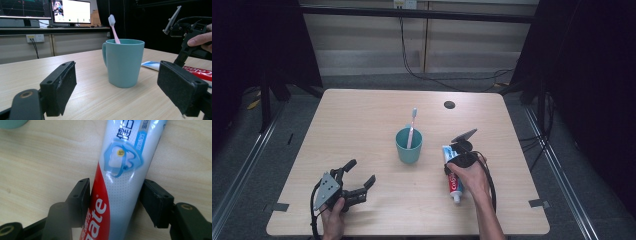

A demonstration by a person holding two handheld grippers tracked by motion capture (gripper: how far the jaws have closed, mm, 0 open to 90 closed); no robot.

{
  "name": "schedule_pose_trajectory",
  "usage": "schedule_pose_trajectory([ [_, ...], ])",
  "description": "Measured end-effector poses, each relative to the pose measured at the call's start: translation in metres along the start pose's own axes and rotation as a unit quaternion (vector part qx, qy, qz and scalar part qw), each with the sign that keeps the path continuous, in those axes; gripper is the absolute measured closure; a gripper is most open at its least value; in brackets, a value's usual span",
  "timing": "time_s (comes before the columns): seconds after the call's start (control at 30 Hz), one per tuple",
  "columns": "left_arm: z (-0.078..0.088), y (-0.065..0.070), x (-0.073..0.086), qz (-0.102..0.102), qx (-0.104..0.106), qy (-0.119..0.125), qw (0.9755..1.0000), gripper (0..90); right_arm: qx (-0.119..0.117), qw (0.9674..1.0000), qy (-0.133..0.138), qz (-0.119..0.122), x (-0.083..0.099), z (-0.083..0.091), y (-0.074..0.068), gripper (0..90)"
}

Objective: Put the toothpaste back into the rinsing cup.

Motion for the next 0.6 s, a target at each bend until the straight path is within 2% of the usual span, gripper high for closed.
schedule_pose_trajectory([
  [0.07, 0.0000, 0.0000, 0.0000, 0.000, 0.000, 0.000, 1.0000, 15.7, -0.004, 1.0000, -0.002, 0.006, 0.0017, 0.0003, 0.0008, 42.1],
  [0.23, 0.0000, 0.0000, 0.0000, 0.000, 0.000, 0.000, 1.0000, 15.7, 0.006, 0.9994, -0.020, 0.028, 0.0030, -0.0001, -0.0028, 43.0],
  [0.3, 0.0000, 0.0000, 0.0000, 0.000, 0.000, 0.000, 1.0000, 15.7, 0.010, 0.9988, -0.035, 0.032, 0.0033, 0.0004, -0.0049, 46.3],
  [0.43, -0.0001, 0.0000, 0.0000, 0.000, 0.001, 0.000, 1.0000, 15.7, 0.002, 0.9981, -0.046, 0.042, 0.0044, 0.0022, -0.0035, 55.8],
  [0.6, -0.0001, 0.0000, 0.0000, 0.000, 0.001, 0.000, 1.0000, 15.6, -0.003, 0.9981, -0.039, 0.049, 0.0064, 0.0051, -0.0028, 64.4],
])
Point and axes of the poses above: each handheld gripper's, and its own axes: z roughly backward along the jaws, x roughly out of its underside, y roughly to its right, the point moved 1 cm from there along -z, roughly forward along the jaws, and after that the axes turned 8 degrees about -x, right-handed, at the moved point
